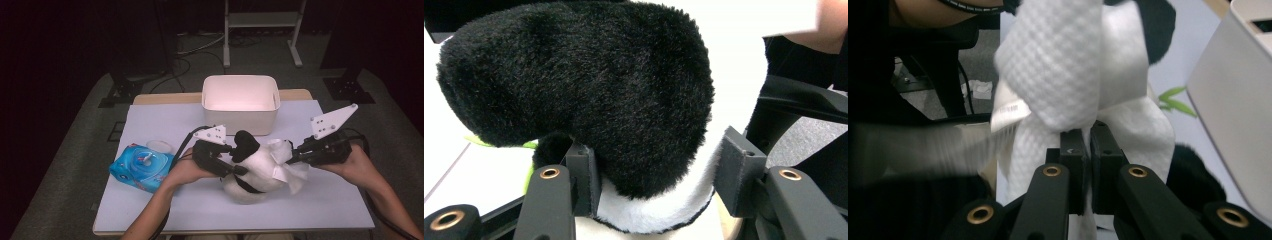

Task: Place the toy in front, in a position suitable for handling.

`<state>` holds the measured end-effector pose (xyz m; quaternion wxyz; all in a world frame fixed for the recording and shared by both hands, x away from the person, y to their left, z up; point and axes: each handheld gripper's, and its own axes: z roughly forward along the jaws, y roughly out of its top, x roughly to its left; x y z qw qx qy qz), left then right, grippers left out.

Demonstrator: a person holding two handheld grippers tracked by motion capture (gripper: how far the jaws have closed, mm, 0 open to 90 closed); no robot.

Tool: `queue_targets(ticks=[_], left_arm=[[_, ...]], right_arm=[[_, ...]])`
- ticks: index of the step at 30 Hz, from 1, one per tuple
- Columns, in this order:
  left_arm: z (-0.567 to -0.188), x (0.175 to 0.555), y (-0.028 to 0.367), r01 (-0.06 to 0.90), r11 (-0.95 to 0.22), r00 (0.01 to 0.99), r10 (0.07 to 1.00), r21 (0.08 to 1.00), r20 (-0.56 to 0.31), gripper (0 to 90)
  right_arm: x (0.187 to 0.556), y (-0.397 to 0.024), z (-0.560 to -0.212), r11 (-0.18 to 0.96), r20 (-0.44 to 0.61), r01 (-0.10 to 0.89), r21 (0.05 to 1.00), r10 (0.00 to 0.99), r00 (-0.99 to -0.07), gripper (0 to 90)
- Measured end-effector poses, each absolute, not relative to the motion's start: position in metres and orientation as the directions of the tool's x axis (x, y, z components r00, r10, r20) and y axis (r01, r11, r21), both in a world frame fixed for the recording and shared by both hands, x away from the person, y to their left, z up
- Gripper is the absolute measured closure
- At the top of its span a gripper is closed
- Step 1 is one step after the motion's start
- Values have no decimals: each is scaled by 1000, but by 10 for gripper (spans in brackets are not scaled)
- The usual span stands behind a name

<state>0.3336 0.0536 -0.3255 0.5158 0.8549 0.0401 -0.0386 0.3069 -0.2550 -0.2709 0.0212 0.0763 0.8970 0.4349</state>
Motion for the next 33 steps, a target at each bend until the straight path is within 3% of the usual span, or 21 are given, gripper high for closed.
queue_targets(ticks=[14, 26, 33], left_arm=[[-324, 333, 43, 93, -486, 995, 26, 869, -92, 451], [-320, 332, 53, 100, -481, 995, 40, 871, -92, 453], [-321, 331, 44, 85, -486, 996, 25, 870, -84, 454]], right_arm=[[309, -208, -251, 631, -35, 27, 775, 85, -996, 858], [310, -233, -256, 668, -37, 79, 740, 158, -987, 858], [309, -219, -252, 656, -47, 49, 753, 127, -991, 858]])
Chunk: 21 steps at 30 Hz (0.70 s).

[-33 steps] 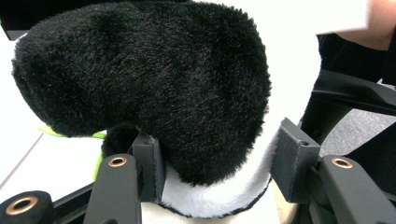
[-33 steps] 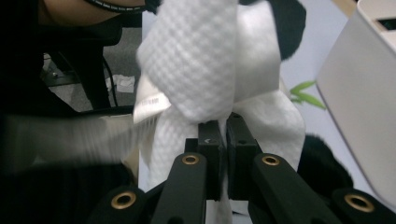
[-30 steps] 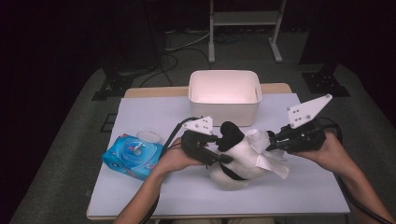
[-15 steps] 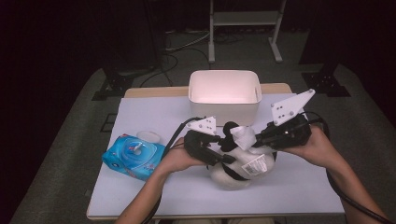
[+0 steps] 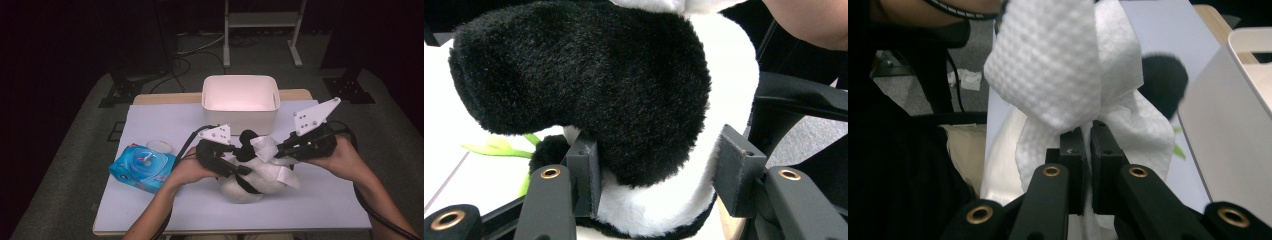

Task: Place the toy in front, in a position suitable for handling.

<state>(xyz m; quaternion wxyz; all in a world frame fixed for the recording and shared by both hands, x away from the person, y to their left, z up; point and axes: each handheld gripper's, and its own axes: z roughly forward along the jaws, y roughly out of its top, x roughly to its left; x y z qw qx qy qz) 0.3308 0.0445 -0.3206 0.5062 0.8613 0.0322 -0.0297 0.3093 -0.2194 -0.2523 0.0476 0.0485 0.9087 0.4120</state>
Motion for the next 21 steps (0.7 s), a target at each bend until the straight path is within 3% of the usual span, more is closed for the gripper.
queue_targets(ticks=[8, 21], left_arm=[[-322, 332, 48, 96, -475, 995, 39, 875, -88, 454], [-321, 323, 37, 37, -496, 998, -22, 868, -56, 456]], right_arm=[[311, -219, -252, 659, -41, 53, 751, 127, -991, 860], [319, -212, -249, 651, -42, 59, 757, 139, -989, 860]])
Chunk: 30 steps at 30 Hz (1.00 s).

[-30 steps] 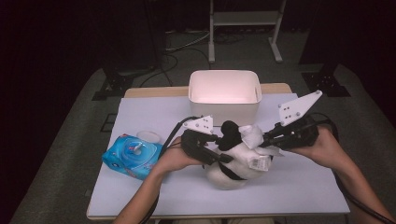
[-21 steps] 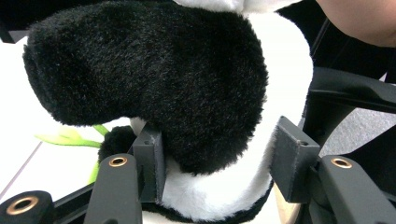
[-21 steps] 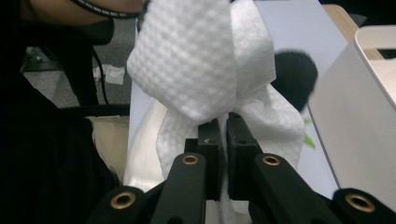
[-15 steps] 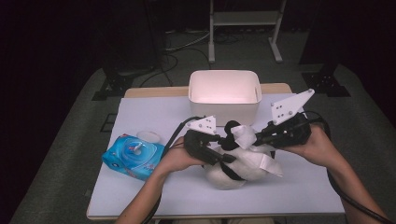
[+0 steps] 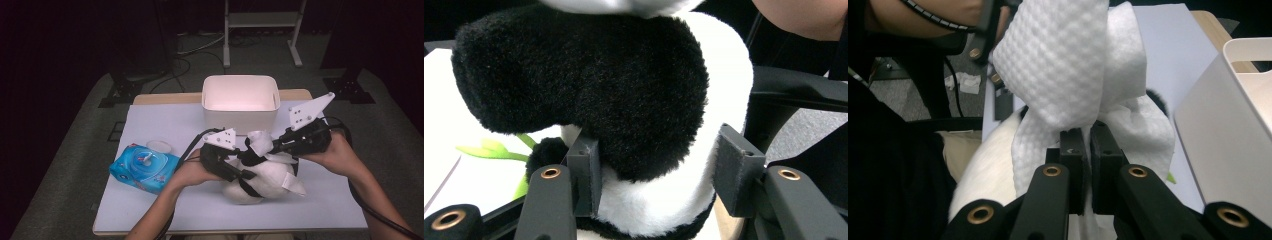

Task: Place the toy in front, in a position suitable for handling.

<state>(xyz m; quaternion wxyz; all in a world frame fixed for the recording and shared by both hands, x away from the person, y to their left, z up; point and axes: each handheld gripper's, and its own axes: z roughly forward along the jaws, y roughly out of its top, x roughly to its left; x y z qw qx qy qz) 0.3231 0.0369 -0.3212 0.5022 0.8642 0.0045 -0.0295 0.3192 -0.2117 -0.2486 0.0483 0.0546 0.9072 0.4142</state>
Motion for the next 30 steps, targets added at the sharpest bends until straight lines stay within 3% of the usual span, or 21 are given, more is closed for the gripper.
queue_targets(ticks=[6, 19, 30], left_arm=[[-323, 323, 37, 47, -493, 997, -28, 869, -70, 455], [-318, 329, 48, 81, -482, 997, 28, 873, -77, 456], [-319, 329, 45, 80, -483, 996, 12, 872, -84, 455]], right_arm=[[330, -207, -249, 642, -38, 74, 763, 160, -986, 858], [308, -219, -251, 662, -29, 64, 747, 129, -991, 859], [311, -218, -250, 681, -22, 78, 728, 137, -990, 829]])
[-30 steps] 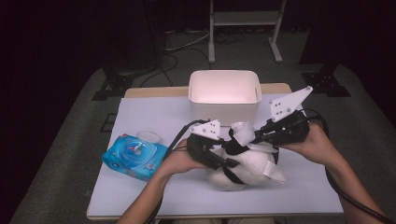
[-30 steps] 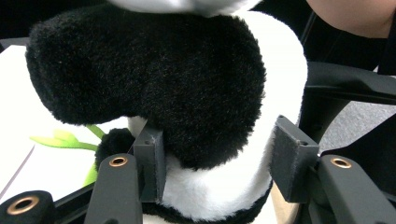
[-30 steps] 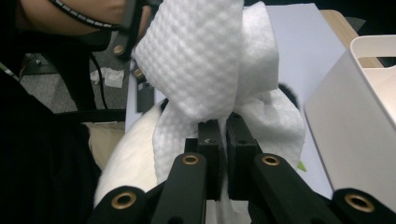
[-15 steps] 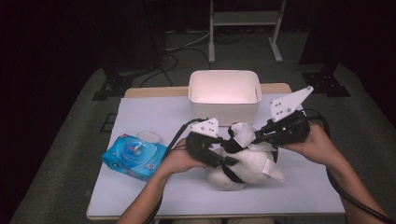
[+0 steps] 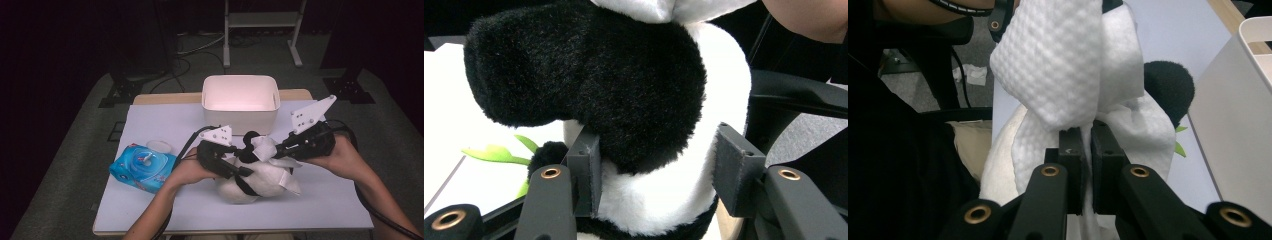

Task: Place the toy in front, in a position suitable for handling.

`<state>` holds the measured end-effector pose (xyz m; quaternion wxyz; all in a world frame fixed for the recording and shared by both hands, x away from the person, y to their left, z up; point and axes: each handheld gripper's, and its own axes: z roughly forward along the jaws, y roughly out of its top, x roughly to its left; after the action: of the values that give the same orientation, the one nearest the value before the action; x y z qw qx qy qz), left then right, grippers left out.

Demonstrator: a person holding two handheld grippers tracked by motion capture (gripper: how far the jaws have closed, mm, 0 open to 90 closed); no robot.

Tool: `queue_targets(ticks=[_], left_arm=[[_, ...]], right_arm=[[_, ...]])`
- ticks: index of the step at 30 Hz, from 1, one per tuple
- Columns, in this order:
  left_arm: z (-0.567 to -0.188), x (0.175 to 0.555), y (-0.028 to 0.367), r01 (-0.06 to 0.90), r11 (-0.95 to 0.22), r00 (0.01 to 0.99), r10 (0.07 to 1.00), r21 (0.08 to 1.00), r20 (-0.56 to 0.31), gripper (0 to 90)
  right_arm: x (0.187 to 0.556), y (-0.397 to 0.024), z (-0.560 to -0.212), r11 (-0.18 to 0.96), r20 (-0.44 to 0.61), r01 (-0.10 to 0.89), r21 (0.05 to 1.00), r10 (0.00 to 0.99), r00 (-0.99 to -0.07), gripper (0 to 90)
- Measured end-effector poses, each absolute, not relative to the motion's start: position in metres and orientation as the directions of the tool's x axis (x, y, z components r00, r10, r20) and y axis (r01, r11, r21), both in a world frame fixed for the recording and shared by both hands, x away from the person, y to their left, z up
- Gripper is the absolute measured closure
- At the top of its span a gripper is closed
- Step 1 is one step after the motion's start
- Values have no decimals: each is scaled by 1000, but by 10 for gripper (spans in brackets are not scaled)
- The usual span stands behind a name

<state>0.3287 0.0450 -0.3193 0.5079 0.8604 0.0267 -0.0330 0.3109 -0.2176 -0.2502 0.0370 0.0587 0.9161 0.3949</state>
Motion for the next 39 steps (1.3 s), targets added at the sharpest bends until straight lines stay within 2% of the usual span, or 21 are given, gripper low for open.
queue_targets(ticks=[3, 6, 19, 20, 23, 24, 26, 39], left_arm=[[-319, 329, 44, 76, -485, 997, 9, 871, -81, 455], [-319, 329, 44, 74, -487, 997, 7, 870, -80, 454], [-319, 327, 39, 71, -492, 997, 6, 868, -78, 455], [-319, 327, 39, 72, -493, 997, 8, 867, -78, 455], [-320, 327, 39, 72, -499, 997, 6, 864, -80, 454], [-321, 327, 38, 71, -502, 997, 5, 862, -79, 454], [-322, 327, 37, 68, -505, 997, 2, 860, -78, 453], [-322, 329, 42, 80, -487, 996, 5, 870, -88, 454]], right_arm=[[311, -219, -248, 673, -13, 91, 734, 147, -989, 752], [310, -221, -247, 668, -13, 88, 739, 145, -989, 714], [307, -207, -246, 666, -32, 56, 744, 118, -992, 620], [307, -205, -246, 670, -38, 50, 741, 117, -992, 628], [307, -204, -248, 668, -53, 46, 743, 127, -990, 725], [308, -204, -250, 675, -56, 46, 736, 128, -990, 813], [307, -204, -253, 686, -66, 35, 727, 121, -990, 864], [309, -252, -254, 687, -52, 119, 717, 223, -973, 874]])
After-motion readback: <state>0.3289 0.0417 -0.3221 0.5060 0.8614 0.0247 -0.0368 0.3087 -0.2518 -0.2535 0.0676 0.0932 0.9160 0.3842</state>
